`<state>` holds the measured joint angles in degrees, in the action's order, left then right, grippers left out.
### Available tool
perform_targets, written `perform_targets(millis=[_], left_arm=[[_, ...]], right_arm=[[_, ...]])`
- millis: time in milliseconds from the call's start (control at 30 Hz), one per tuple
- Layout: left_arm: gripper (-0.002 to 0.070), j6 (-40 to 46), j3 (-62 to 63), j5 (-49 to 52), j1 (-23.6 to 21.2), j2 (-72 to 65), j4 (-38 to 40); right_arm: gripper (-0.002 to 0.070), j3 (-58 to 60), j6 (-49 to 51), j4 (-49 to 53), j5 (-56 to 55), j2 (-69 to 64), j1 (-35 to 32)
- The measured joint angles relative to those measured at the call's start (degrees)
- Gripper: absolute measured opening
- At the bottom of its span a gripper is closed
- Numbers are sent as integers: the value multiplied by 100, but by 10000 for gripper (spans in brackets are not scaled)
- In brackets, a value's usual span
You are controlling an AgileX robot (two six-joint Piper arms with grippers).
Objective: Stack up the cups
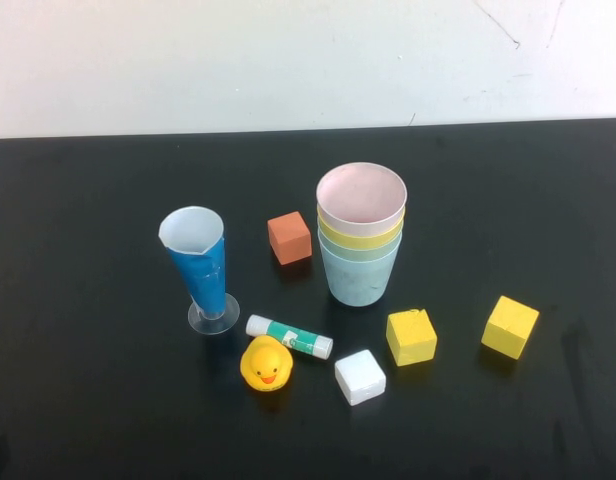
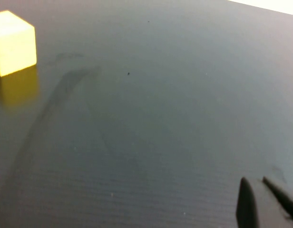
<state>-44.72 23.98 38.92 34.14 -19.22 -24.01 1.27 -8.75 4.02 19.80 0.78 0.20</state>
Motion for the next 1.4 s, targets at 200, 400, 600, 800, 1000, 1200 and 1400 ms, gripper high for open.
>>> perform_targets(millis=[200, 400, 600, 800, 1000, 1200, 1400], left_arm=[[0, 462, -416, -226, -850, 249, 399], [0, 1994, -1591, -1789, -2547, 986, 1493], [-1, 3917, -2243, -2241, -3667, 1915, 2594], [-1, 4524, -2506, -2278, -3951, 1974, 3337], [-1, 4747, -2506, -2131, -3631, 1997, 3500], [-1, 4818, -2506, -2118, -3495, 1997, 3520], [-1, 4830, -2506, -2109, -3495, 1997, 3533]], right_arm=[[-1, 0, 0, 0, 0, 0, 0], [-1, 0, 0, 0, 0, 0, 0], [-1, 0, 0, 0, 0, 0, 0], [-1, 0, 0, 0, 0, 0, 0], [-1, 0, 0, 0, 0, 0, 0], [-1, 0, 0, 0, 0, 0, 0], [-1, 0, 0, 0, 0, 0, 0]])
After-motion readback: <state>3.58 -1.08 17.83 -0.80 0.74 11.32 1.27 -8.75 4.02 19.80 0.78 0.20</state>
